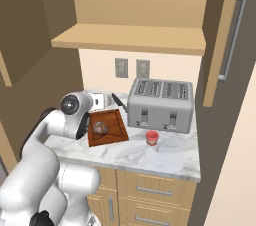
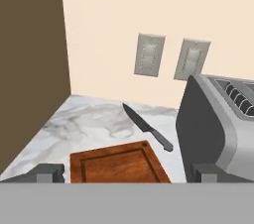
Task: Pick the bread, place it on the cutting board, pick the jam, place it on the counter, and close the cabinet.
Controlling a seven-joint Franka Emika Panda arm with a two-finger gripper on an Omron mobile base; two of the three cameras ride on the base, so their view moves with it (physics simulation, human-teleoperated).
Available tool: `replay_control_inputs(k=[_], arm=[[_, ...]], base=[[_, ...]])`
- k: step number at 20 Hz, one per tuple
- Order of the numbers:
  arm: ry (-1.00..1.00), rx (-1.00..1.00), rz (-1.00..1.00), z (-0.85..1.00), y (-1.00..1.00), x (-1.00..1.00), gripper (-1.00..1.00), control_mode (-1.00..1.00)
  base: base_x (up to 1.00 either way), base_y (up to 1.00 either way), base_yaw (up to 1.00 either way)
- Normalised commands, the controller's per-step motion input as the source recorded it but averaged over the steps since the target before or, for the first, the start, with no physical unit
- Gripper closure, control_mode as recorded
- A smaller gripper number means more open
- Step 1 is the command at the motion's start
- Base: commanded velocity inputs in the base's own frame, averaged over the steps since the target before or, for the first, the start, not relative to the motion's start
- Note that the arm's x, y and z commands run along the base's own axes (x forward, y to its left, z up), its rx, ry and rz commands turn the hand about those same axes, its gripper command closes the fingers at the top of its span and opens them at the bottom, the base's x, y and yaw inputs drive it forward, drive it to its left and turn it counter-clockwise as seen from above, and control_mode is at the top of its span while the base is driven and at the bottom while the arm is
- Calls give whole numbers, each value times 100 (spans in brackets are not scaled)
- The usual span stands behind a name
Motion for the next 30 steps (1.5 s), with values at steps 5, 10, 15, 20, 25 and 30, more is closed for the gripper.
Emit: replay_control_inputs(k=[5, 10, 15, 20, 25, 30], arm=[[-11, 0, 0, 14, 0, -15, -100, -100], [-10, 0, 0, 8, 0, -11, -100, -100], [-10, 0, 0, 7, 0, -16, -100, -100], [-10, 0, 0, 13, 0, -19, -100, -100], [-11, 0, 0, 19, 0, -25, -100, -100], [-12, 0, 0, 20, 0, -29, -100, -100]], base=[[0, 0, 0], [0, 0, 0], [0, 0, 0], [0, 0, 0], [0, 0, 0], [0, 0, 0]])
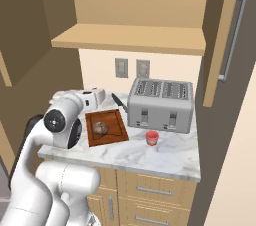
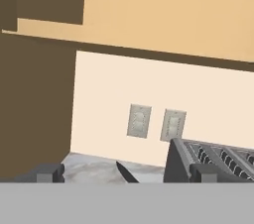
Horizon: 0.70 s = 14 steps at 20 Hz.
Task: Pick the bread, place it on the cutting board, pick the jam, place it on the counter, and close the cabinet.
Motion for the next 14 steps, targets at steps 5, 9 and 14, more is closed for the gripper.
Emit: replay_control_inputs(k=[5, 9, 14], arm=[[-10, 0, 0, 13, 0, -37, -100, -100], [-11, 0, 0, 16, 0, -43, -100, -100], [-11, 0, 0, 14, 2, -43, -100, -100]], base=[[0, 0, 0], [0, 0, 0], [0, 0, 0]])
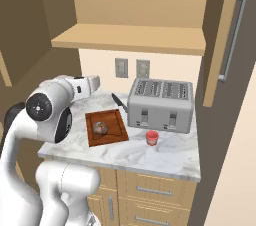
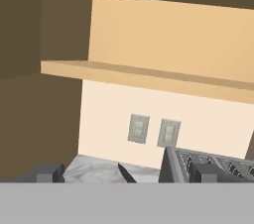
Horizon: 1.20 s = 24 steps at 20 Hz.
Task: Pick the bread, place it on the cutting board, pick the jam, place it on the counter, and close the cabinet.
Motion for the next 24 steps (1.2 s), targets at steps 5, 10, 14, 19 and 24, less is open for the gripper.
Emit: replay_control_inputs(k=[5, 10, 14, 19, 24], arm=[[-12, 0, 0, 8, 5, -46, -100, -100], [-9, 0, 0, 2, 8, -42, -100, -100], [-8, 0, 0, 0, 12, -38, -100, -100], [-6, 0, 0, 0, 9, -33, -100, -100], [-9, 0, 0, 0, 8, -35, -100, -100]], base=[[0, 0, 0], [0, 0, 0], [0, 0, 0], [0, 0, 0], [0, 0, 0]])
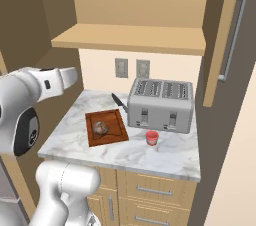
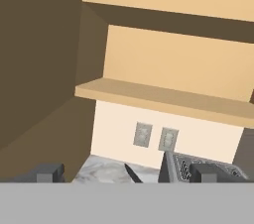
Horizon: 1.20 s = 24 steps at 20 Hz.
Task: Pick the bread, place it on the cutting board, pick the jam, place it on the counter, and close the cabinet.
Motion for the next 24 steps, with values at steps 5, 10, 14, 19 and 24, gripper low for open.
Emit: replay_control_inputs(k=[5, 10, 14, 19, 24], arm=[[-16, 0, 0, 0, 4, -43, -100, -100], [-18, 0, 4, -7, 5, -28, -100, -100], [-16, 0, 6, -14, 11, -25, -100, -100], [-13, 0, 5, -20, 19, -23, -100, -100], [-12, 0, 3, -23, 29, -20, -100, -100]], base=[[0, 0, 0], [0, 0, 0], [0, 0, 0], [0, 0, 0], [0, 0, 0]])
